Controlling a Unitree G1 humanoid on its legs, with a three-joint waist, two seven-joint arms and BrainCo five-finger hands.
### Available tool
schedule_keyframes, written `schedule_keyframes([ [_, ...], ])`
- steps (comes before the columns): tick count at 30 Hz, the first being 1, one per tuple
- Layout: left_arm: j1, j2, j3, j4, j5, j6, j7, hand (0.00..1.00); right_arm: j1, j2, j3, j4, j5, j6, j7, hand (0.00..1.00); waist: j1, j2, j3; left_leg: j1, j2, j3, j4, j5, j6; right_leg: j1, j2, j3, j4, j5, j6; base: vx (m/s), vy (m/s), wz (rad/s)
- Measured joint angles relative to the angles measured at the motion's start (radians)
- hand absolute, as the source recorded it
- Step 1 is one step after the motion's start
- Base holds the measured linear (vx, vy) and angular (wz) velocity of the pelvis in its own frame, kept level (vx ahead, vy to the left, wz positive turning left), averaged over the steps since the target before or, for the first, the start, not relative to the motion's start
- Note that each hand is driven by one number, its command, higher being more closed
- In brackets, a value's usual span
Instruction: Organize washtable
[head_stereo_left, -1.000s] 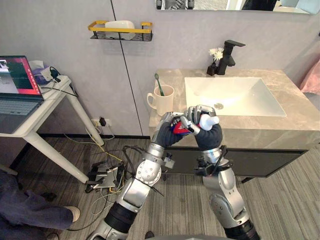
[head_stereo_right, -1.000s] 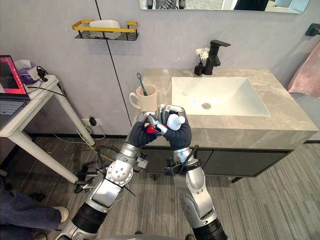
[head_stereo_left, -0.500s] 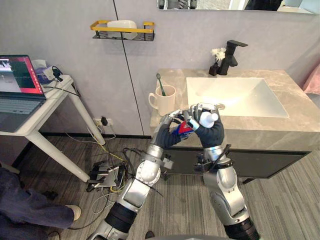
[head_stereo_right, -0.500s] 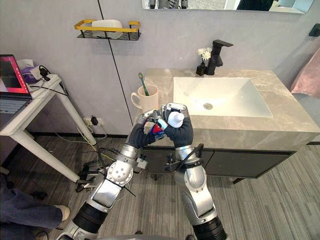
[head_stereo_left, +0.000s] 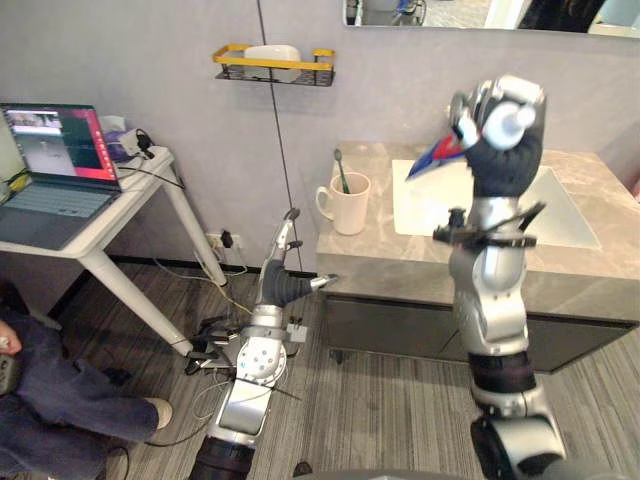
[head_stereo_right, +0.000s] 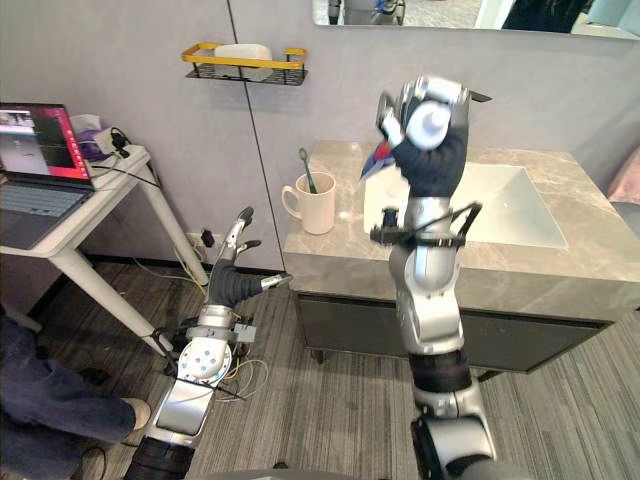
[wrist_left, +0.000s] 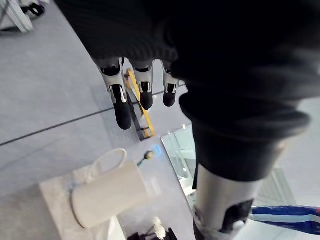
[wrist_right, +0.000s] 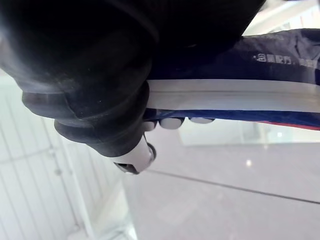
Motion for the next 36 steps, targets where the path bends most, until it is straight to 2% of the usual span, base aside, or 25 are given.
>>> schedule_keyframes([
  [3, 0.064, 0.001, -0.001, 0.001, -0.01, -0.003, -0.004, 0.0, -0.094, -0.041, 0.001, 0.082, 0.019, 0.001, -0.016, 1.0, 0.015, -0.001, 0.001, -0.01, 0.001, -0.02, 0.0, 0.007, -0.002, 0.0, 0.001, -0.021, 0.005, -0.004, 0.0, -0.01, 0.004, 0.21],
  [4, 0.093, 0.003, -0.008, 0.011, -0.016, -0.004, -0.013, 0.0, -0.143, -0.077, 0.001, 0.13, 0.035, 0.002, -0.018, 1.0, 0.027, -0.001, 0.001, -0.017, 0.0, -0.028, 0.0, 0.01, -0.001, -0.002, 0.001, -0.028, 0.005, -0.004, 0.0, -0.01, 0.006, 0.22],
  [8, 0.16, 0.01, -0.031, 0.084, -0.035, -0.01, -0.066, 0.0, -0.274, -0.167, -0.005, 0.252, 0.092, 0.005, -0.042, 1.0, 0.057, -0.006, 0.007, -0.044, 0.0, -0.054, 0.0, 0.022, -0.004, -0.015, 0.002, -0.054, 0.006, -0.004, 0.0, 0.0, 0.005, 0.19],
  [10, 0.173, 0.015, -0.042, 0.137, -0.043, -0.011, -0.1, 0.0, -0.336, -0.182, -0.009, 0.29, 0.136, 0.005, -0.066, 1.0, 0.075, -0.008, 0.041, -0.05, 0.001, -0.062, 0.003, 0.031, -0.004, -0.015, 0.004, -0.068, 0.008, -0.004, -0.001, -0.01, 0.001, 0.16],
  [14, 0.189, 0.018, -0.057, 0.167, -0.053, -0.011, -0.136, 0.0, -0.375, -0.194, -0.029, 0.319, 0.184, 0.006, -0.079, 1.0, 0.085, -0.018, 0.093, -0.072, 0.002, -0.072, 0.0, 0.038, -0.003, -0.034, 0.002, -0.079, 0.019, -0.004, -0.001, -0.03, 0.009, 0.11],
  [18, 0.185, 0.028, -0.075, 0.185, -0.073, -0.009, -0.156, 0.0, -0.376, -0.193, -0.038, 0.322, 0.237, 0.008, -0.08, 1.0, 0.103, -0.025, 0.137, -0.095, -0.001, -0.069, 0.006, 0.049, 0.004, -0.057, -0.002, -0.083, 0.022, 0.0, -0.004, -0.01, 0.01, 0.02],
  [21, 0.185, 0.03, -0.083, 0.186, -0.073, -0.003, -0.156, 0.0, -0.376, -0.183, -0.038, 0.324, 0.269, 0.009, -0.08, 1.0, 0.107, -0.026, 0.148, -0.108, -0.001, -0.065, 0.006, 0.05, 0.003, -0.07, -0.002, -0.083, 0.022, 0.001, -0.004, 0.03, 0.002, 0.0],
  [30, 0.171, 0.03, -0.086, 0.187, -0.072, 0.002, -0.154, 0.0, -0.375, -0.106, -0.041, 0.322, 0.31, 0.009, -0.062, 1.0, 0.097, -0.038, 0.194, -0.116, 0.003, -0.044, 0.006, 0.049, 0.002, -0.091, -0.001, -0.061, 0.027, 0.002, -0.005, 0.02, 0.001, -0.06],
  [36, 0.16, 0.029, -0.084, 0.208, -0.072, 0.005, -0.153, 0.0, -0.354, -0.072, -0.039, 0.306, 0.31, 0.009, -0.054, 1.0, 0.096, -0.043, 0.197, -0.121, 0.004, -0.031, 0.006, 0.048, 0.001, -0.104, -0.002, -0.048, 0.028, 0.006, -0.006, 0.02, 0.004, -0.07],
])
